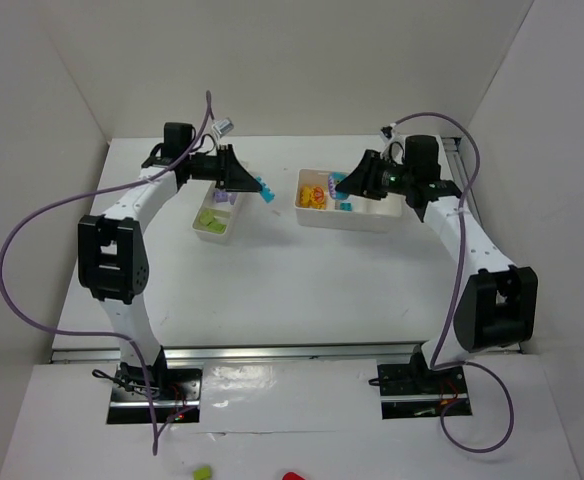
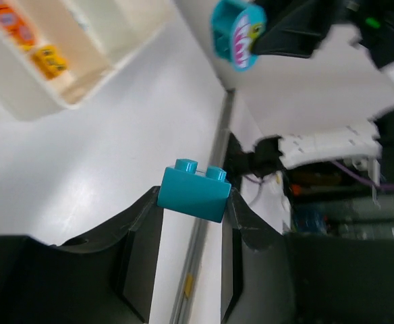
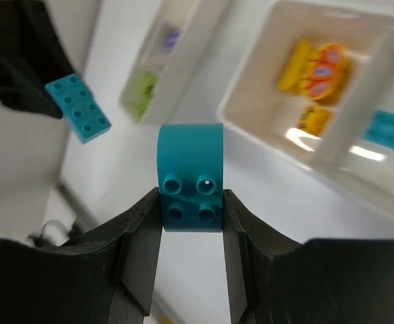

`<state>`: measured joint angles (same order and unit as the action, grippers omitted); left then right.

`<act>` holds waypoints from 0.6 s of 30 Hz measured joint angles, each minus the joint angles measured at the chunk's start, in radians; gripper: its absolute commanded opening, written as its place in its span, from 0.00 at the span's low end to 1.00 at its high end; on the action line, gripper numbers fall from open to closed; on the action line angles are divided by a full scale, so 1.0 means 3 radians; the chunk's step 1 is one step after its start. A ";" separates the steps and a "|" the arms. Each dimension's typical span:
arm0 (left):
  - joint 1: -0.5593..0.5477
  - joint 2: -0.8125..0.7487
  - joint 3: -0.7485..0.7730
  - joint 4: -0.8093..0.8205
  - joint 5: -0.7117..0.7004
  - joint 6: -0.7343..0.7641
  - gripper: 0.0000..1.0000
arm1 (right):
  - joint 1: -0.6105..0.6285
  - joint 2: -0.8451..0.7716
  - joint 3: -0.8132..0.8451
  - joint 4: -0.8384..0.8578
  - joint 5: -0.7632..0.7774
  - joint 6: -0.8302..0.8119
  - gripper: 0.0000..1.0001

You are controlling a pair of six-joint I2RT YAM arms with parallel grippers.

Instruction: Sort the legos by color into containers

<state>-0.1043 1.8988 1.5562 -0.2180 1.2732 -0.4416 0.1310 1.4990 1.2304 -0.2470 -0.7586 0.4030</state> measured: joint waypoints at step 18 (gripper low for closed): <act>-0.0919 0.0366 0.1115 -0.1203 -0.2602 -0.0042 0.00 | 0.0385 0.1265 0.0963 -0.0660 0.2736 -0.0181 0.63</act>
<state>-0.3801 2.0087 1.8908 -0.5789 0.4927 -0.4541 0.2466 1.8786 1.5192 -0.4450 0.0624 0.3489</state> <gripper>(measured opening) 0.440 0.509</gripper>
